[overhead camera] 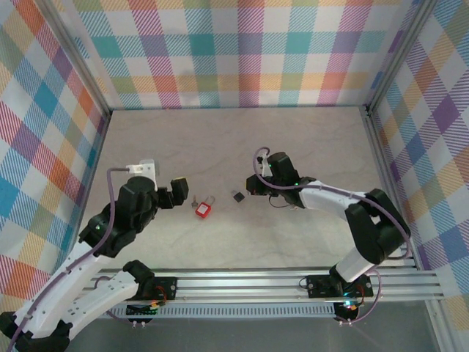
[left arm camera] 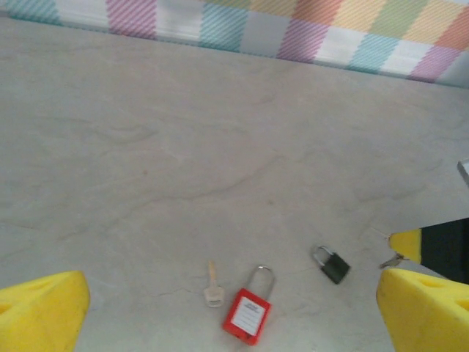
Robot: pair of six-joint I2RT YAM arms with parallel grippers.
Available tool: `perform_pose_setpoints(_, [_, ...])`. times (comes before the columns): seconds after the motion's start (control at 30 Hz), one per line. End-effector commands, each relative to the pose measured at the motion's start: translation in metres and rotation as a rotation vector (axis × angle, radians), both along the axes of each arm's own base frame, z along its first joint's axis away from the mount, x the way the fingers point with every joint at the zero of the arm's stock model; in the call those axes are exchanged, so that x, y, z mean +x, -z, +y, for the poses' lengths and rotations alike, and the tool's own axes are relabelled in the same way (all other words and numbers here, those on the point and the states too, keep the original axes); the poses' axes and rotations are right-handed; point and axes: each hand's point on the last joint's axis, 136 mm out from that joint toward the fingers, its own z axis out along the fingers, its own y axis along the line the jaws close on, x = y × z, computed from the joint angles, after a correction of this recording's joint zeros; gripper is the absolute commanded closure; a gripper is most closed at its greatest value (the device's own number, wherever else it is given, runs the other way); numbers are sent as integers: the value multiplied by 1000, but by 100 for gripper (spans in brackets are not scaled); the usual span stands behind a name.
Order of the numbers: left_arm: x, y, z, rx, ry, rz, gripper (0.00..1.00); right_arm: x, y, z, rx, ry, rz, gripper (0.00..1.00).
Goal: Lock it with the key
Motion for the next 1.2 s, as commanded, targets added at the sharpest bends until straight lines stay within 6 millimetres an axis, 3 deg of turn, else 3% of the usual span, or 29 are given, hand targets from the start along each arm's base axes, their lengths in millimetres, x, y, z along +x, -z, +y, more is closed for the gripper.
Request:
perform_pose_setpoints(0.0, [-2,2,14,31,-41,-69,0,5,13,4,-47,3,33,100])
perform_pose_setpoints(0.33, [-1,10,14,33,-48,-68,0,17,36,2,-134,17,56,100])
perform_pose_setpoints(0.9, [-1,12,13,38,-40,-60,0,16,61,8,-171,2,128,100])
perform_pose_setpoints(1.17, [-1,12,12,39,-33,-59,0,14,65,11,-175,-5,136,90])
